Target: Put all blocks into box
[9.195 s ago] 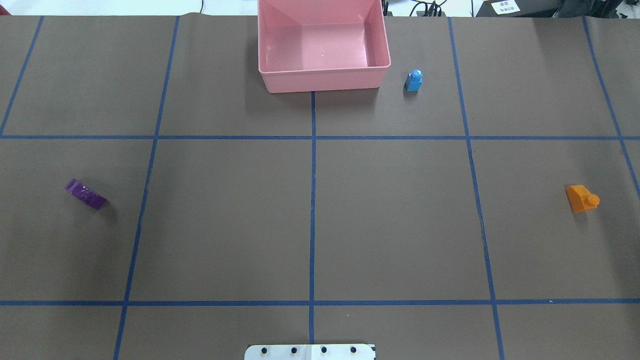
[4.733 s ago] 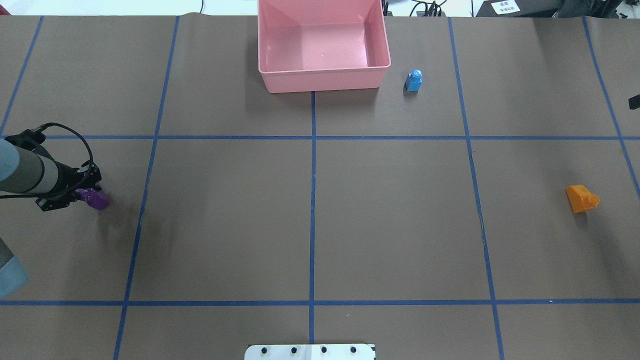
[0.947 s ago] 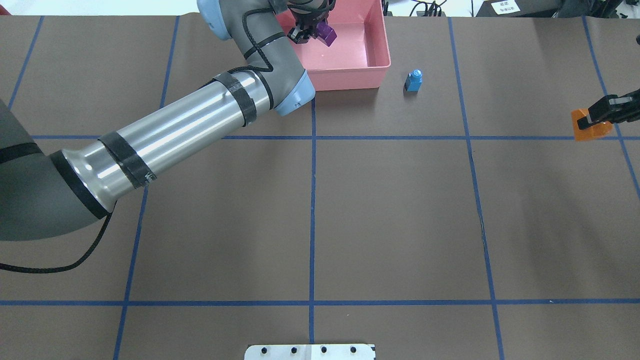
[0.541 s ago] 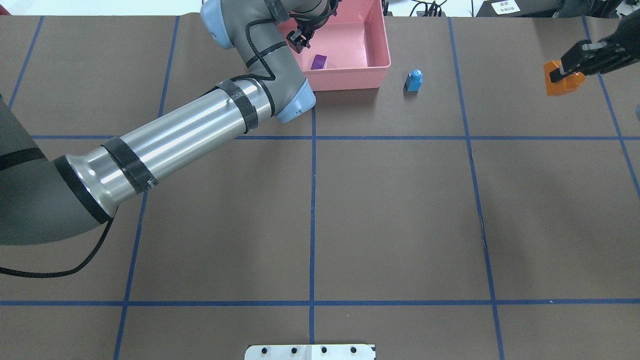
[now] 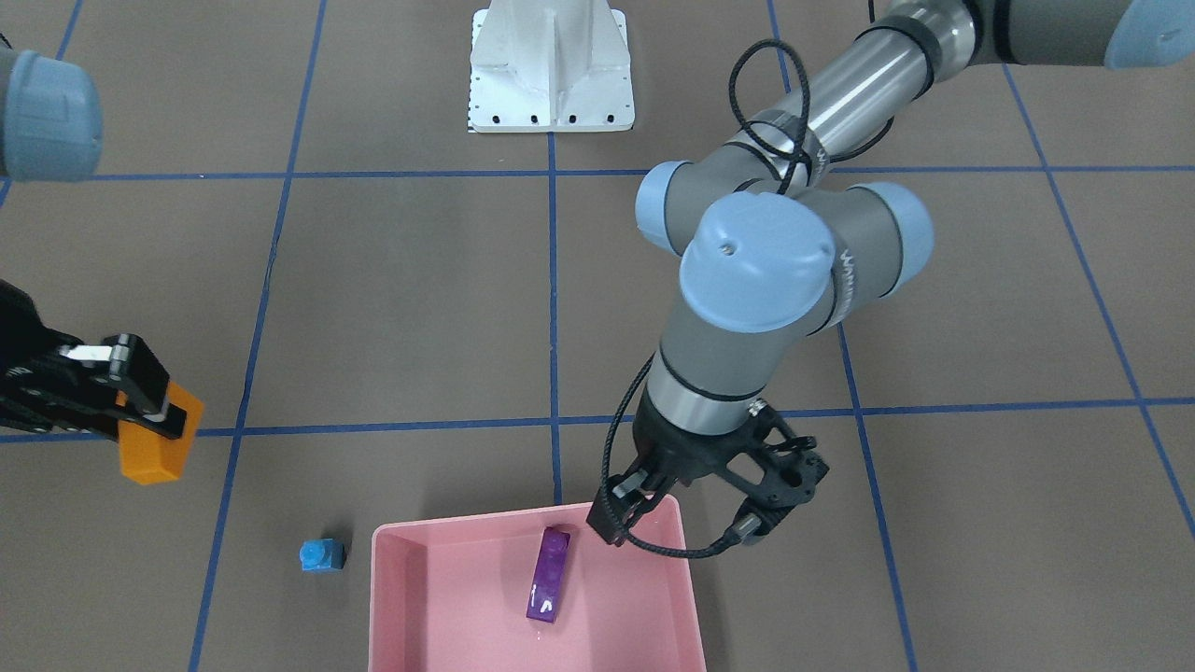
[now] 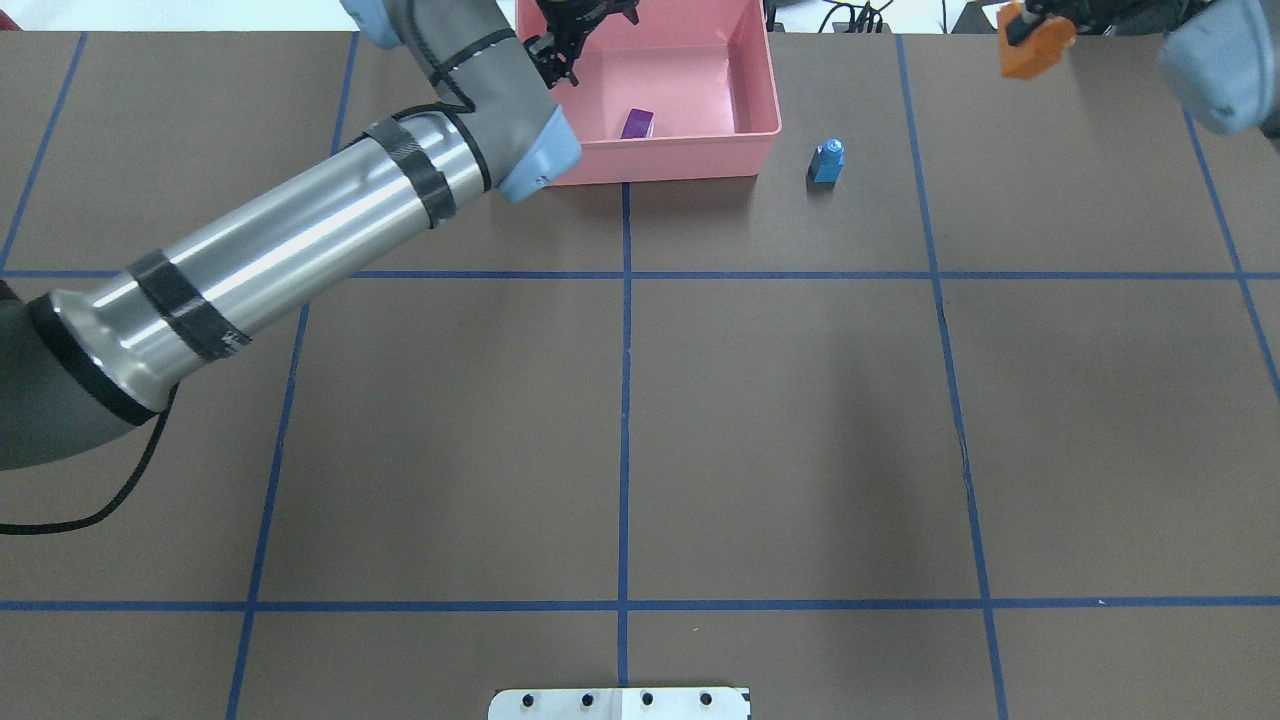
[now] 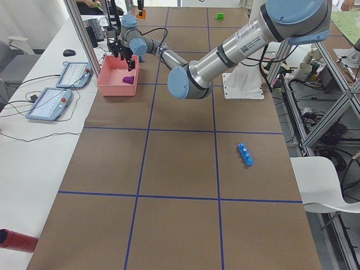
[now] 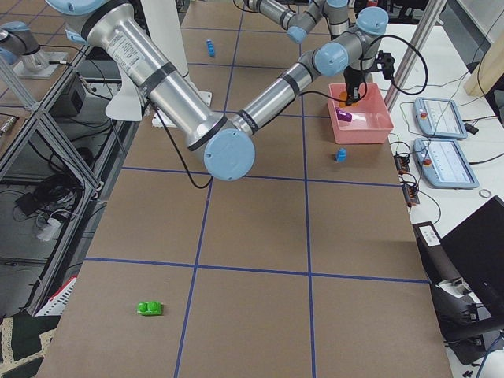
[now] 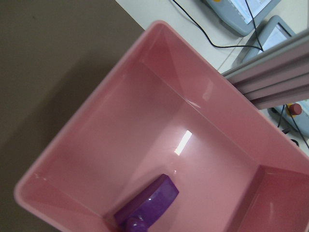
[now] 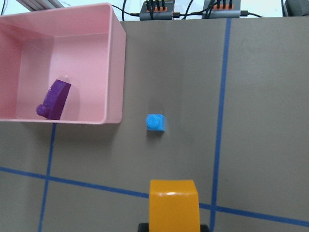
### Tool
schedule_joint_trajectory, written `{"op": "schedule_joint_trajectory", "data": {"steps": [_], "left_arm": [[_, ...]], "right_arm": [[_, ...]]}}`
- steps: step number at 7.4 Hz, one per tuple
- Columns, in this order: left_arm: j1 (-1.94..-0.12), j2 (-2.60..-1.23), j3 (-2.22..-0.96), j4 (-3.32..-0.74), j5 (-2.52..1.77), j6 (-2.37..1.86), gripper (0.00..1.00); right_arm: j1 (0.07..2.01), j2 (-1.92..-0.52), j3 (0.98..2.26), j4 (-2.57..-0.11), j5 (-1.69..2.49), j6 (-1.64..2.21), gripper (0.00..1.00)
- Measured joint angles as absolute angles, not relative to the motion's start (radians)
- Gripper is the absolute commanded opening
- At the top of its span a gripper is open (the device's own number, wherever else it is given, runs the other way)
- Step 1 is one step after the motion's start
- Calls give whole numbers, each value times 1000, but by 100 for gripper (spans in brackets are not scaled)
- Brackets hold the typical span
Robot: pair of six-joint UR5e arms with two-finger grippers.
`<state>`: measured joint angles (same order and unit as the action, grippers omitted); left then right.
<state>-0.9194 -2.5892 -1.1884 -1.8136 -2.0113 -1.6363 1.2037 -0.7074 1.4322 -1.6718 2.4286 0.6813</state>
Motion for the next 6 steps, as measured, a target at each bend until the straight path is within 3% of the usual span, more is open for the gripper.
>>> {"op": "schedule_joint_trajectory", "data": {"steps": [2,4,5,6], "left_arm": [[-953,-2387,-1533,-1592,-2024,-1472,100],[-964,-2239,-1838,-1307,-2019,-1234,100],[-966,-2166,-1957,-1228,-2017,-1158,100],[-966,-2097,-2043,-1195,-2017,-1123,100]], "right_arm": [[1141,-548,1208,-1547,2375,731,0],[1054,-506,1058,-1316,2238,819,0],[1017,-491,1001,-1231,2173,850,37],[987,-477,948,-1160,2113,865,94]]}}
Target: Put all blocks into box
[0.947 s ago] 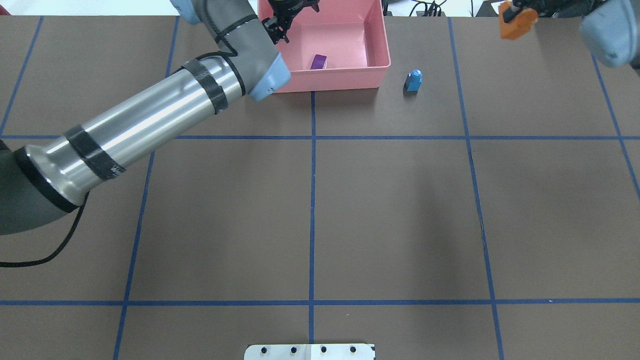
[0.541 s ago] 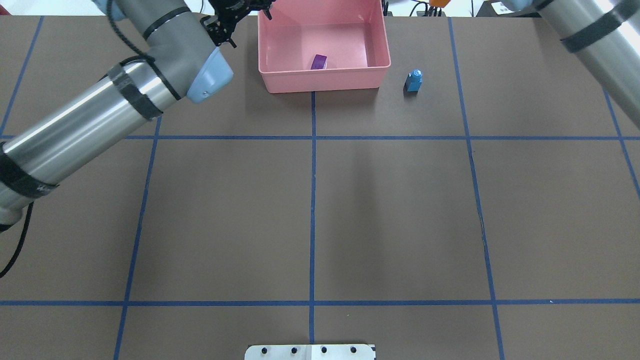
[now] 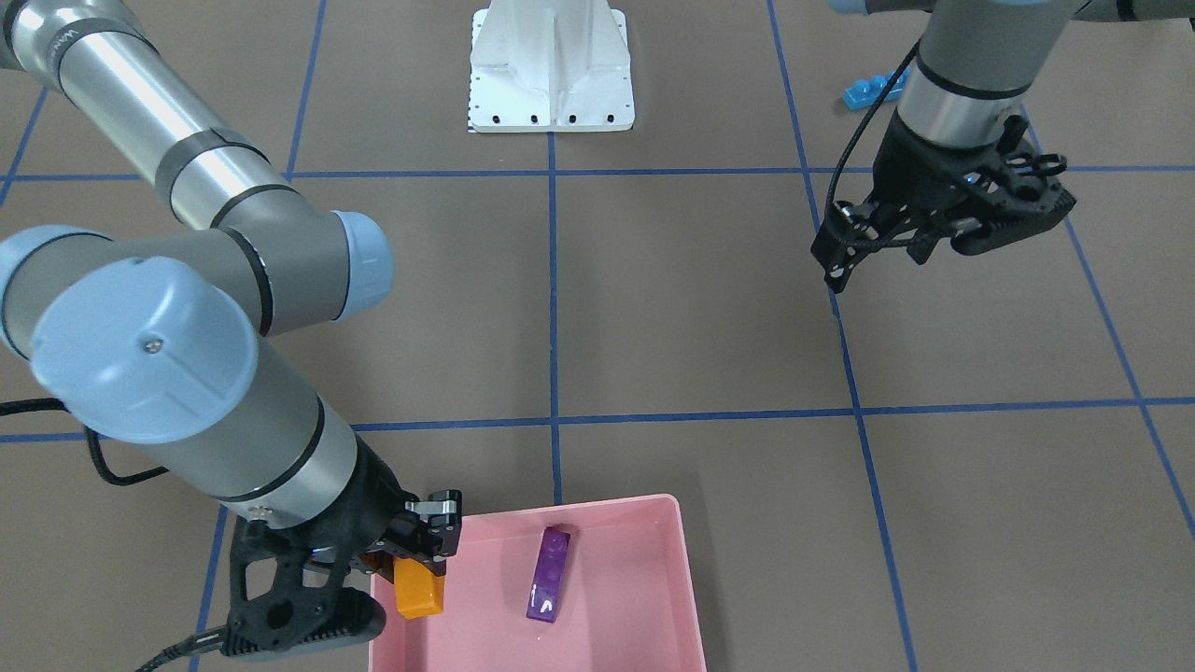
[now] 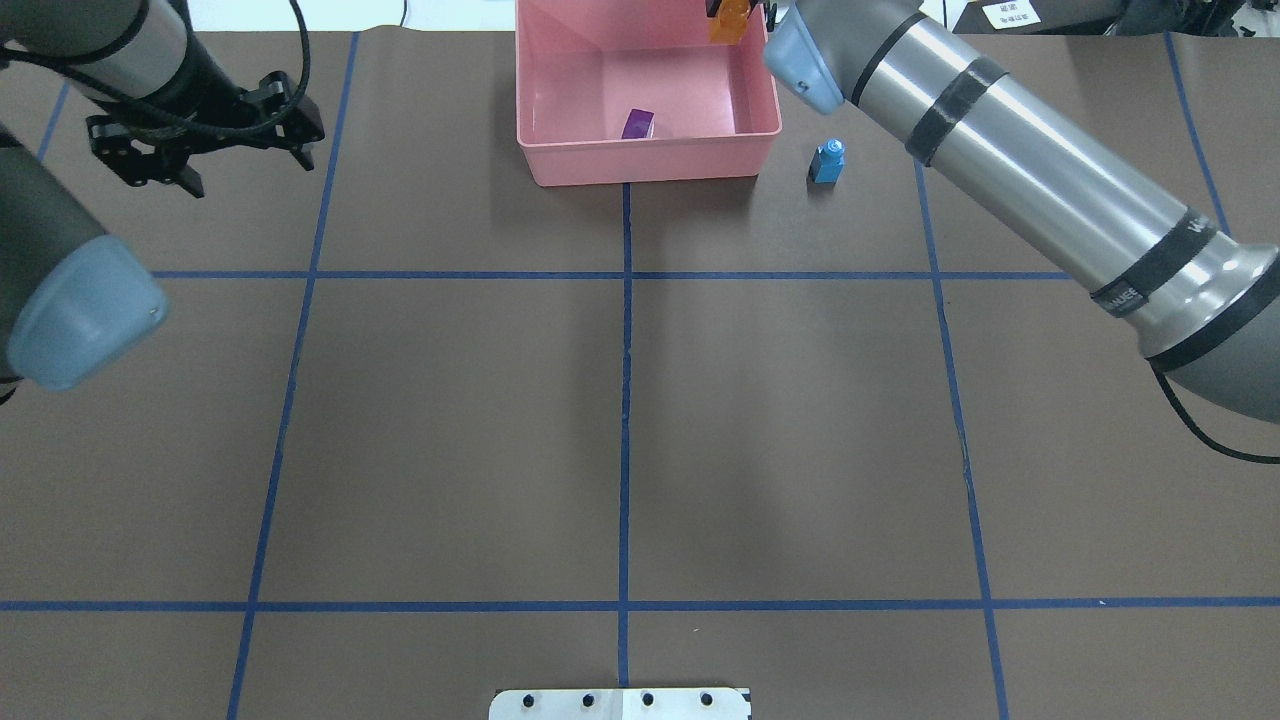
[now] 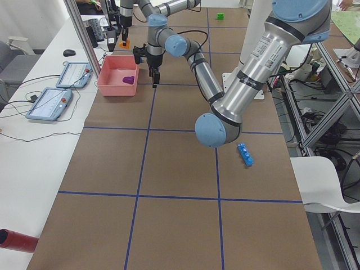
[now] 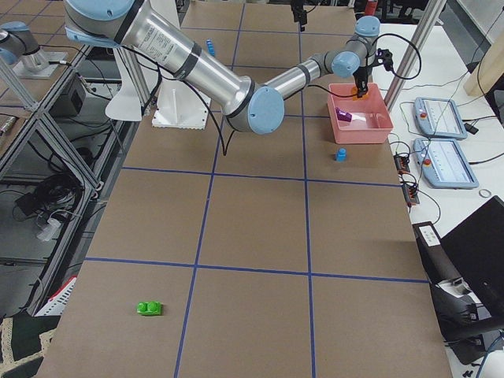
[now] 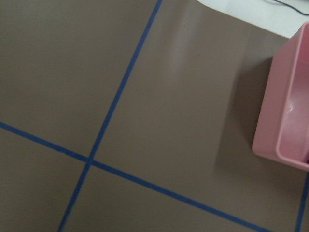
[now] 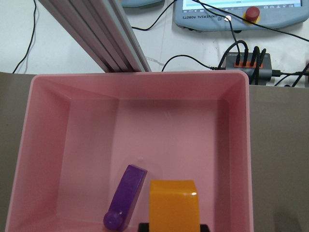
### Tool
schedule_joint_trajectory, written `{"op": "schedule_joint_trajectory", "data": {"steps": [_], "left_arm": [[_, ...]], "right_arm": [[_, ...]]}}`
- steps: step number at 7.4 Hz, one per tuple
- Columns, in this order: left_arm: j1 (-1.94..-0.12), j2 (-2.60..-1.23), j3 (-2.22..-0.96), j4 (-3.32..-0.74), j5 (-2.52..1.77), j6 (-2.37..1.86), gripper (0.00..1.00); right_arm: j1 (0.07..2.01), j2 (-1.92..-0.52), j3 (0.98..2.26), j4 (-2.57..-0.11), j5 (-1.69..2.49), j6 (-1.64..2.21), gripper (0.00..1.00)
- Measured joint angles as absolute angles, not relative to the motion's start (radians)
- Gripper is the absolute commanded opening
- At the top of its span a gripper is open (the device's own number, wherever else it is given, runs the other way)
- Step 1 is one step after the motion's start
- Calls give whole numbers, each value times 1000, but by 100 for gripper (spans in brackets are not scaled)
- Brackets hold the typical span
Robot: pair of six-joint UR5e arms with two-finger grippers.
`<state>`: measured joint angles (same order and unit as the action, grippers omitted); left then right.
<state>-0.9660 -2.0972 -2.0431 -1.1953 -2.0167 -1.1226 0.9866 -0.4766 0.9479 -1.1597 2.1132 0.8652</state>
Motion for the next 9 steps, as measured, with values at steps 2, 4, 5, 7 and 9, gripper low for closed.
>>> {"op": "schedule_joint_trajectory", "data": {"steps": [2,4,5,7,9], "left_arm": [[-966,-1976,-2174,-1180,-2016,-1060,100],[-966,-1916,-2237,-1179,-2016,-1023,100],[-966,-1908,-2243,-1179,-2016,-1018,100],[-966,-1906,-2246,-1178,-2016,-1012,100],[-965,-1909,-2254,-1179,-2018,-1011,100]], "right_arm": [[935,-465,873,-1050,1997,910,99],[928,-467,852,-1025,1962,941,99],[941,-476,852,-1022,1974,939,99],[1019,-561,893,-1018,2072,825,99],[1068,-712,969,-992,2136,725,99]]}}
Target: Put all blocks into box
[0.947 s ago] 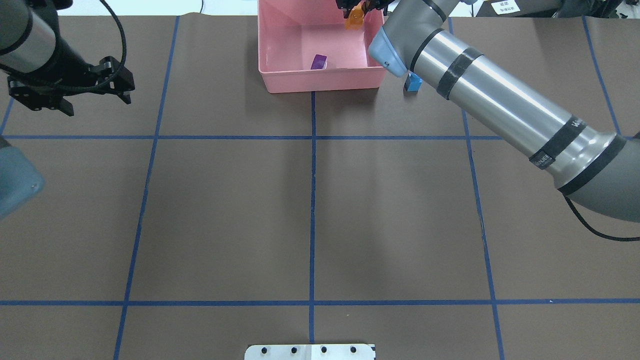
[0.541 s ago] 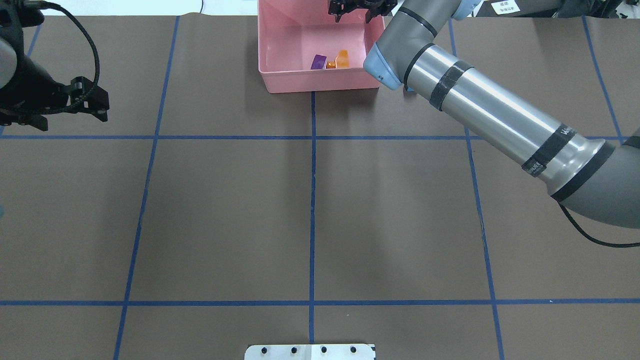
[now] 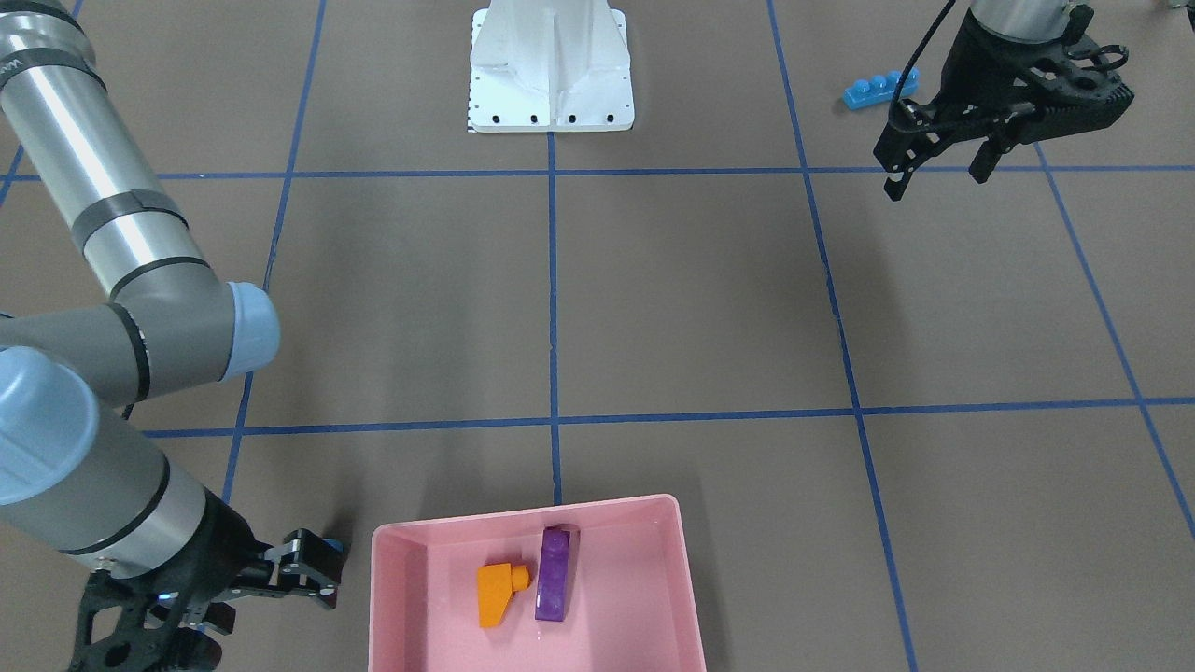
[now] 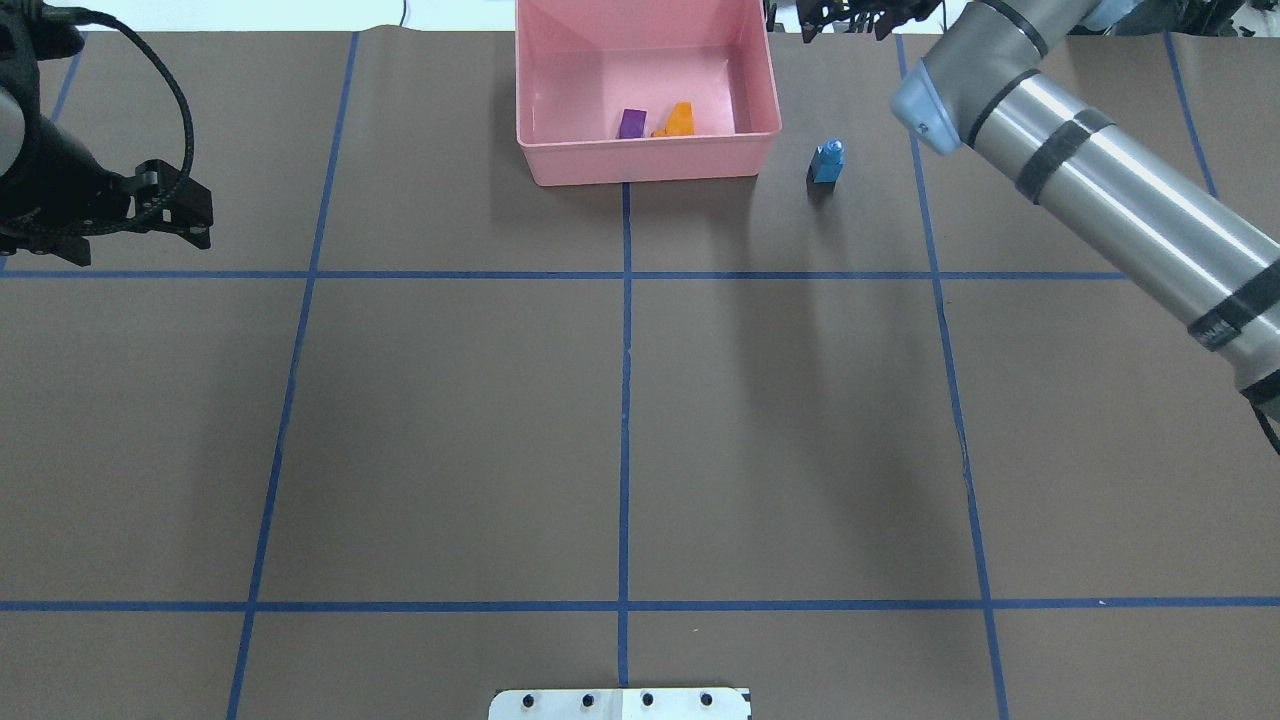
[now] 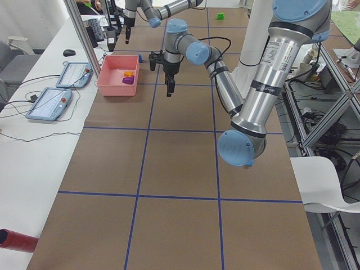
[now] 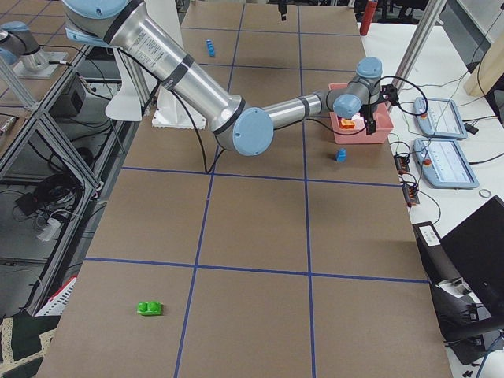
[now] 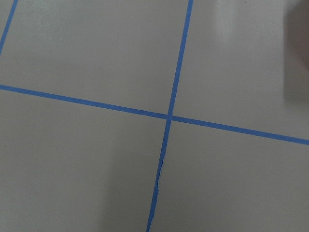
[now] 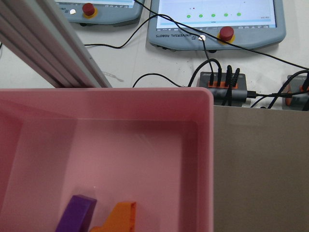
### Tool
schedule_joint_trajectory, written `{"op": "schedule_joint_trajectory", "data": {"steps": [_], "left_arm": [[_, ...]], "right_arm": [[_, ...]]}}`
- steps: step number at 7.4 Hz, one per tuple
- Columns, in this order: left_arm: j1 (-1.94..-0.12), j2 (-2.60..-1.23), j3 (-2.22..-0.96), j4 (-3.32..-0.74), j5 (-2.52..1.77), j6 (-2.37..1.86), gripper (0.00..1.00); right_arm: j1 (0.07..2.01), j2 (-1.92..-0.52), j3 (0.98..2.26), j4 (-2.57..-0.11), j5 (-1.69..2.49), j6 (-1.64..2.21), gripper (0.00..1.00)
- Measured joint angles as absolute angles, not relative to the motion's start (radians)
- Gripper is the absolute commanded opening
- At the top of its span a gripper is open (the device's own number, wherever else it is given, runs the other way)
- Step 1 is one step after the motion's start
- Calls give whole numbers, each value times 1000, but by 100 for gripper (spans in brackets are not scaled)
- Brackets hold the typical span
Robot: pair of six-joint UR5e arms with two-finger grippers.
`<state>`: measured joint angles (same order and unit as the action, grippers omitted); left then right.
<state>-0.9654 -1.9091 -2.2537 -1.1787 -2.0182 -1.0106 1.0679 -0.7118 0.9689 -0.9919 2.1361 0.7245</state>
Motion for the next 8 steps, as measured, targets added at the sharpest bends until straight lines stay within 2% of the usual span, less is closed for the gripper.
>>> {"op": "schedule_joint_trajectory", "data": {"steps": [2,6,7,8], "left_arm": [[-967,-1877,-2298,-1176,-2022,-1010,100],[-968,-1854,-2309,-1175,-2023,-1009,100],[-968,-1854,-2305,-1175,-2023,-1009,100],[-967,-1854,-2303,-1175,-2023,-1009,100]], "right_arm": [[1020,-817,1001,-936,2074,727,99],[910,-815,979,-922,1945,807,98],[900,-796,948,-922,1933,809,92],[890,-771,913,-922,1918,810,60]]}}
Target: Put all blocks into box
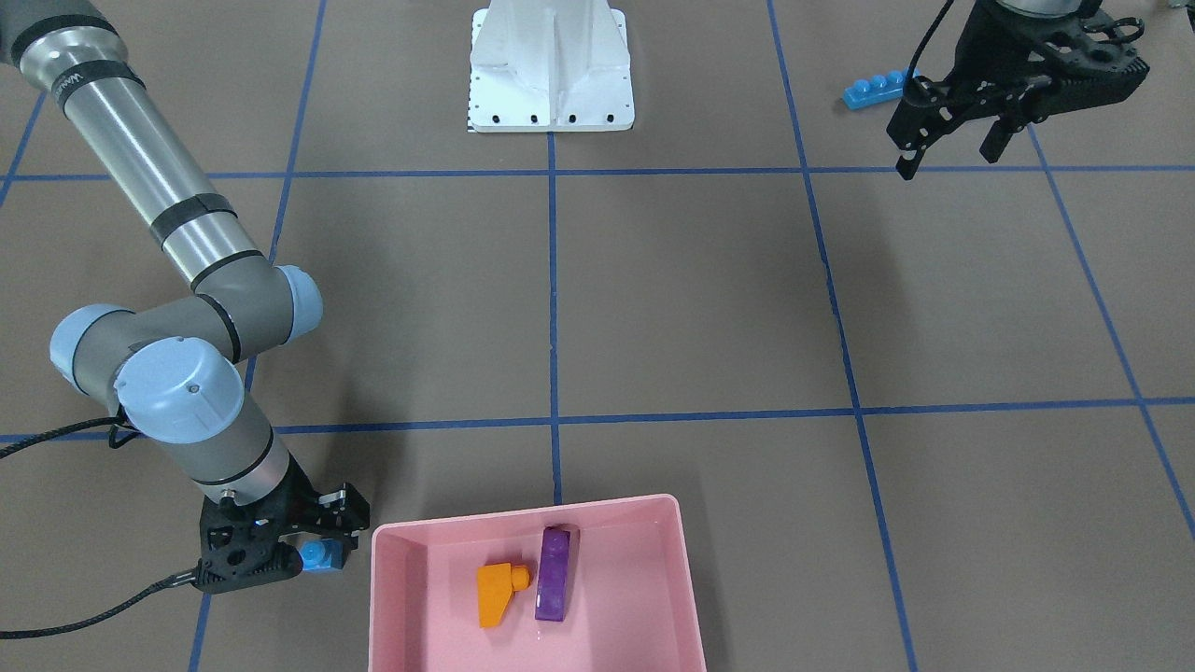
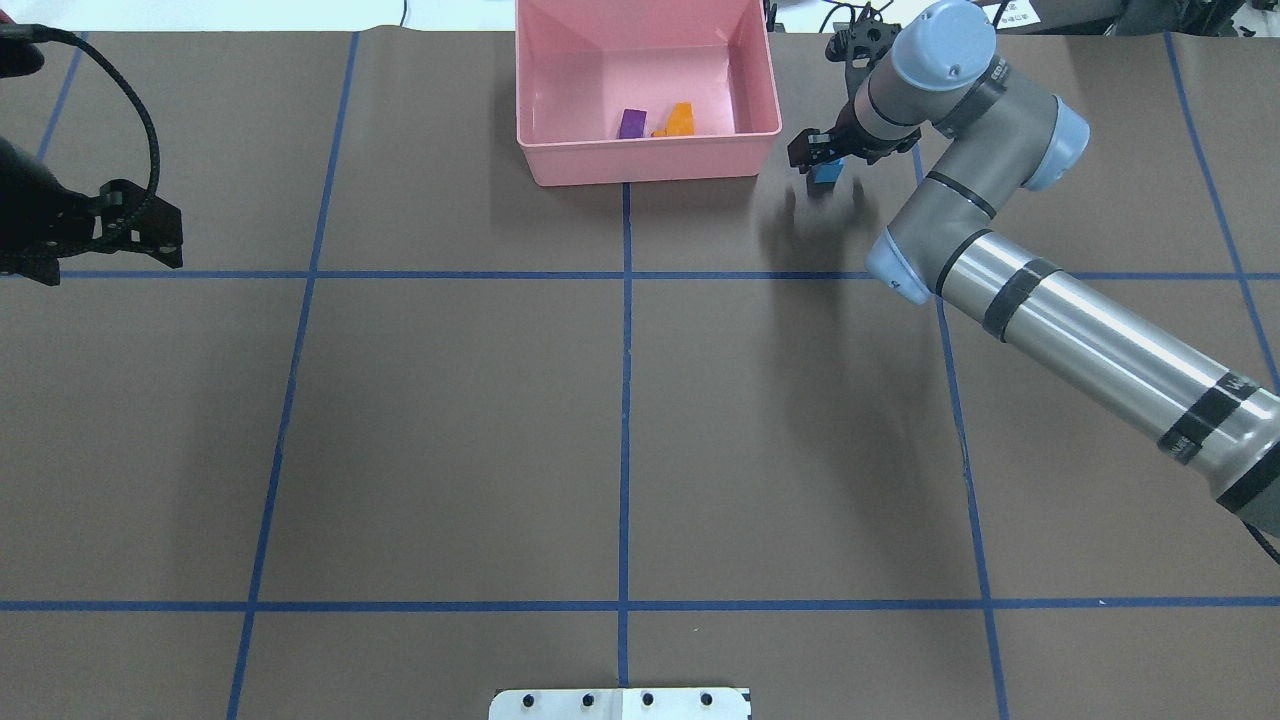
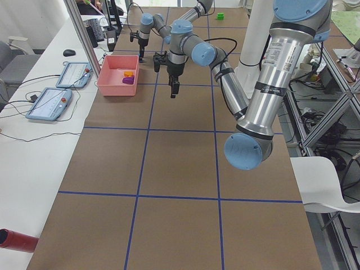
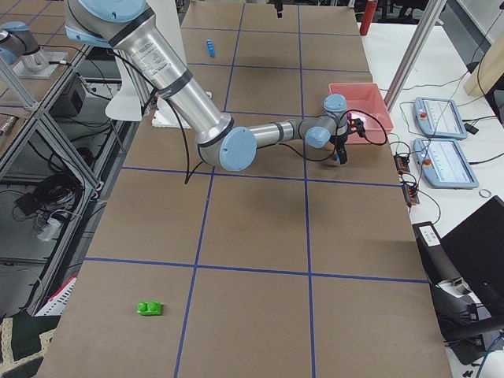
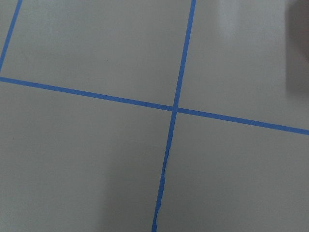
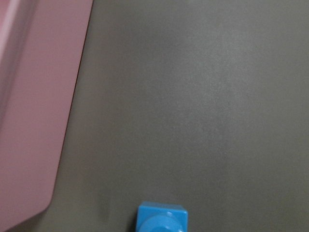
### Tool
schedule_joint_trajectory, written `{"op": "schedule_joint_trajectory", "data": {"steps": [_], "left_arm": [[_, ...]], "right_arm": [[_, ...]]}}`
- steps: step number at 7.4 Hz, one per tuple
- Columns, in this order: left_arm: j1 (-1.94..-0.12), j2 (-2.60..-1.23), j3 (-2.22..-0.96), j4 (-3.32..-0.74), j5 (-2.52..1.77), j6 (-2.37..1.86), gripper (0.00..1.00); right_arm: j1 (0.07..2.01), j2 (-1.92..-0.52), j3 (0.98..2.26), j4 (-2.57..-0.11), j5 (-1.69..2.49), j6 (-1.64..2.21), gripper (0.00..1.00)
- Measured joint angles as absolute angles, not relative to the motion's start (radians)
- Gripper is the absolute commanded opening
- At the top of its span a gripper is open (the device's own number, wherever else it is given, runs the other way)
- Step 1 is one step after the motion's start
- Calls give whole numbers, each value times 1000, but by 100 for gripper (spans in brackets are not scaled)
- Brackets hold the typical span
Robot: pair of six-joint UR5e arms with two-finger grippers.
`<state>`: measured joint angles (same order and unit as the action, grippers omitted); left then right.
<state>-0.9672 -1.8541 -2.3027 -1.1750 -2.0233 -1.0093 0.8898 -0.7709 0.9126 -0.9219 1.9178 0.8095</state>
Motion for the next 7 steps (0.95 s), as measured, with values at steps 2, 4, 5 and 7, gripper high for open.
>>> {"op": "schedule_joint_trajectory", "data": {"steps": [2,4,5,7], "left_arm": [[-966,-1855,-2301,-1175,-2023,-1009,100],[-961,-1860,-2289,-1176,-2023,-1009,100],[-958,-1866,-2277,-1178,-2023,-1009,100],[-955,-1873,-2258,-1181,-2023,-1007,100]], "right_arm": [[883,-743,875,-921,1903,807,11],[891,-745,894,-922,1912,799,0],[903,-754,918,-924,1932,796,0],[971,-787,1043,-1012,2042,792,0]]}}
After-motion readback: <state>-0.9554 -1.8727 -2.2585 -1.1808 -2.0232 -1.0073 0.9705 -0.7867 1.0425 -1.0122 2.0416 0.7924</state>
